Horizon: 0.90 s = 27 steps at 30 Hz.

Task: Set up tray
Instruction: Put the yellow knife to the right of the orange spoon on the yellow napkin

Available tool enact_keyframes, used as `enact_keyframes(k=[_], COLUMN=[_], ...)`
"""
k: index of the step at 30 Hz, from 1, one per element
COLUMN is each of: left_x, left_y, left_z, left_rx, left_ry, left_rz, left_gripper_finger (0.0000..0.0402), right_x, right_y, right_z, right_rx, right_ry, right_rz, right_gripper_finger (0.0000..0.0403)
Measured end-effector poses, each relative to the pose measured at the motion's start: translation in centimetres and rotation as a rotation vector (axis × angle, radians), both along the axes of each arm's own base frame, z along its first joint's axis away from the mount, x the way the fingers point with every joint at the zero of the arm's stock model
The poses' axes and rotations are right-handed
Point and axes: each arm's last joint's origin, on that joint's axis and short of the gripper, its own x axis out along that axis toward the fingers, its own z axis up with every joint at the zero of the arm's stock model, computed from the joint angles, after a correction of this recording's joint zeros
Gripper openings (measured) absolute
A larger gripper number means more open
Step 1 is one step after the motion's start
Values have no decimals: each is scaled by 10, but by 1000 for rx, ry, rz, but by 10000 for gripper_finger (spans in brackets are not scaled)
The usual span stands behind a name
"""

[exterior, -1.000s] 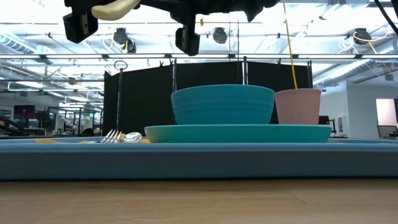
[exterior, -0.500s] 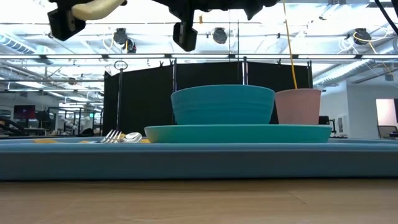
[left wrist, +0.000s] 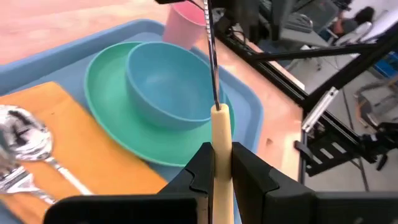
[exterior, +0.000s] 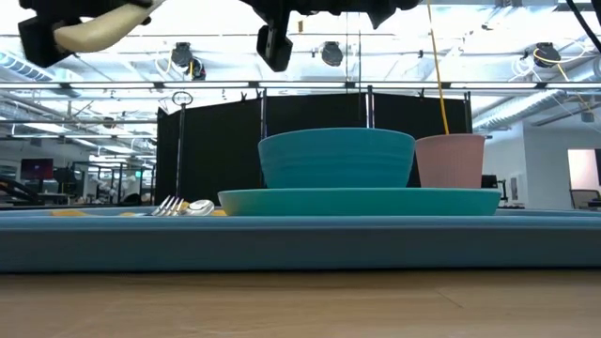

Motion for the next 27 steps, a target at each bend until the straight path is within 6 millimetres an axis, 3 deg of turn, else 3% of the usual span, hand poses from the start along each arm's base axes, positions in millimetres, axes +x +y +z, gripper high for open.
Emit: enact_keyframes(k=[14,22,27], left_x=[-20,-32,-34], left_y=[-4,10,20], left_z=[-13,-63,-74], left_rx=[-76,-300,-350], left_ry=[27,-99,-178], left_rz=[110,119,83], left_gripper_finger=[37,37,37], right_x=[-6,-12,-24], right_y=[38,57,68], right_z=[0,5,15], right_rx=[-178,-274,-389], right_ry=[-113,-185,-239], right_rz=[139,204,165], right_gripper_finger=[29,29,29])
